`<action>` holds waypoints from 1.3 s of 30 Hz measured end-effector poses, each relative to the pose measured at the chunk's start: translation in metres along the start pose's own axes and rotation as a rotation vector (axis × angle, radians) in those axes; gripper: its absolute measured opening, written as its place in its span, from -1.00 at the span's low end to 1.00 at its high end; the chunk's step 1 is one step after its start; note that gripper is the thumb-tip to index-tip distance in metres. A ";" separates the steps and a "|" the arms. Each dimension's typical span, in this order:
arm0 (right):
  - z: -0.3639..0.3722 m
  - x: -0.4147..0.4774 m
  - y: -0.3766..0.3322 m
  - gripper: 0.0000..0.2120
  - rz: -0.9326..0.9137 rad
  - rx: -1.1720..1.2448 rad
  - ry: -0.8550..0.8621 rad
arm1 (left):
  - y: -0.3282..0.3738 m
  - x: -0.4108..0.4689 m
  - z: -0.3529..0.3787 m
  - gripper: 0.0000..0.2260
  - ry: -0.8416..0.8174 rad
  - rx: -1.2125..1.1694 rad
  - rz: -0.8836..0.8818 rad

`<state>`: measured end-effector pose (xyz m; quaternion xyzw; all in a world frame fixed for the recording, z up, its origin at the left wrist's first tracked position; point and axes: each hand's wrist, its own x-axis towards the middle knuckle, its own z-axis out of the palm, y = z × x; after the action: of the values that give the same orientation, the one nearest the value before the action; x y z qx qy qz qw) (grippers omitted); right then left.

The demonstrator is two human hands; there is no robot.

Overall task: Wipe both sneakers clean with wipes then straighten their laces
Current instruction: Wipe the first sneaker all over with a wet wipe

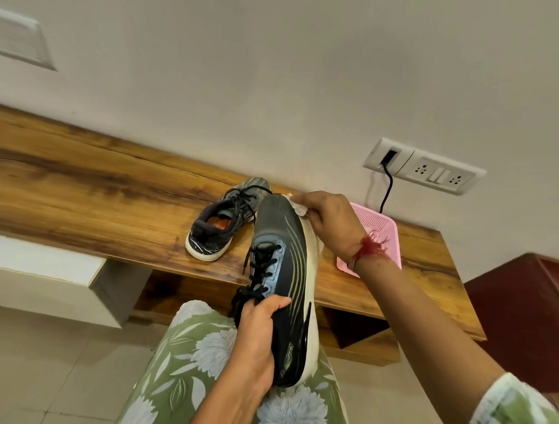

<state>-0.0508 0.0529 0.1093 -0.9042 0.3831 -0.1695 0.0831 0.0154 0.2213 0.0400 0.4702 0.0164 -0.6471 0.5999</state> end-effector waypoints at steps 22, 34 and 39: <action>0.018 -0.047 -0.011 -0.68 -0.129 -0.035 0.100 | 0.005 -0.019 0.008 -0.80 -0.052 -0.293 -0.049; 0.028 -0.116 -0.031 -0.66 -0.085 0.179 0.106 | 0.012 -0.021 0.006 -0.72 -0.071 -0.474 0.022; 0.019 -0.145 -0.036 -0.64 -0.087 0.093 0.023 | 0.009 -0.020 0.006 -0.70 -0.049 -0.492 -0.029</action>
<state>-0.1140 0.1831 0.0662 -0.9131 0.3361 -0.2009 0.1132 0.0156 0.2302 0.0609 0.2940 0.1657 -0.6434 0.6871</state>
